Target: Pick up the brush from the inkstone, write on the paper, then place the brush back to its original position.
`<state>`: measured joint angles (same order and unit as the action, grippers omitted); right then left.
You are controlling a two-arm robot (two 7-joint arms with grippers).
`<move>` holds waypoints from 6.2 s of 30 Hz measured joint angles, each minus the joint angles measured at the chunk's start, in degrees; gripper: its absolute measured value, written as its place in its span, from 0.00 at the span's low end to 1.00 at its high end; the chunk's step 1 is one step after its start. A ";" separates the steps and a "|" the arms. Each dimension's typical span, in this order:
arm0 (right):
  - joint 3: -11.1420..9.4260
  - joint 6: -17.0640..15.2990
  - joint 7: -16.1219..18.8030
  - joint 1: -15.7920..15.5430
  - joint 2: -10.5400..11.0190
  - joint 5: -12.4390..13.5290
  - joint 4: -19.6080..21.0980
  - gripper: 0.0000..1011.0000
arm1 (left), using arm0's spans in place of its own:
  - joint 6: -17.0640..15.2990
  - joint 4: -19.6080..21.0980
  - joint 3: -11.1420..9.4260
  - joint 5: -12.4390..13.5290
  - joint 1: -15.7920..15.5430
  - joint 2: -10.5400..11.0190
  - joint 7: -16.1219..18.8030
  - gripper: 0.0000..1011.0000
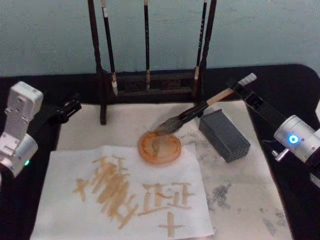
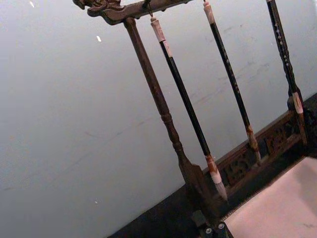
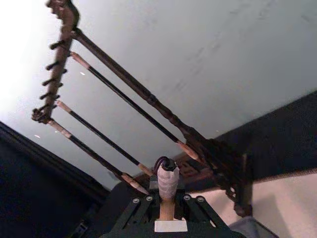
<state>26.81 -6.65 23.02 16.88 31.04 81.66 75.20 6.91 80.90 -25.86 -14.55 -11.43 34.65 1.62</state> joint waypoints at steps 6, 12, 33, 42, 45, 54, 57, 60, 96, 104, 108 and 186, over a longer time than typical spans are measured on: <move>0.04 -0.57 0.24 0.67 -0.86 -0.33 -2.70 0.17 | 0.00 0.00 0.00 0.00 0.00 0.00 0.00 0.99; -0.38 -1.07 0.56 1.01 -1.37 -0.23 -4.67 0.17 | 0.00 0.00 0.00 0.00 0.00 0.00 0.00 0.99; -1.05 -3.83 1.87 2.12 -2.81 1.40 -9.58 0.17 | 0.00 0.00 0.00 0.00 0.00 0.00 0.00 0.99; -1.19 -3.70 2.36 1.00 -1.74 1.86 -6.49 0.17 | 0.00 0.00 0.00 0.00 0.00 0.00 0.00 0.99; -1.26 -3.46 2.43 0.64 -1.34 2.07 -5.46 0.17 | 0.00 0.00 0.00 0.00 0.00 0.00 0.00 0.99; -1.05 -3.13 2.83 -0.28 -0.43 2.75 -3.32 0.17 | 0.00 0.00 0.00 0.00 0.00 0.00 0.00 0.99; -0.72 -3.23 3.12 -0.48 -0.17 3.10 -2.81 0.17 | 0.00 0.00 0.00 0.00 0.00 0.00 0.00 0.99; -0.43 -3.32 3.39 -0.55 -0.09 3.29 -2.65 0.17 | 0.00 0.00 0.00 0.00 0.00 0.00 0.00 0.99; 1.82 -5.75 3.10 0.92 -0.62 6.19 -8.65 0.17 | 0.00 0.00 0.00 0.00 0.00 0.00 0.00 0.99; 2.24 -7.12 2.61 1.59 -0.86 7.15 -10.13 0.17 | 0.00 0.00 0.00 0.00 0.00 0.00 0.00 0.99; 2.46 -7.80 2.28 1.98 -1.04 7.65 -11.06 0.18 | 0.00 0.00 0.00 0.00 0.00 0.00 0.00 0.99; 6.62 8.06 -19.23 -12.48 14.62 -23.55 22.00 0.99 | 0.00 0.00 0.00 0.00 0.00 0.00 0.00 0.99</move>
<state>33.43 1.41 3.78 4.40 45.66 58.11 97.19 6.91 80.90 -25.86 -14.55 -11.43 34.65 1.62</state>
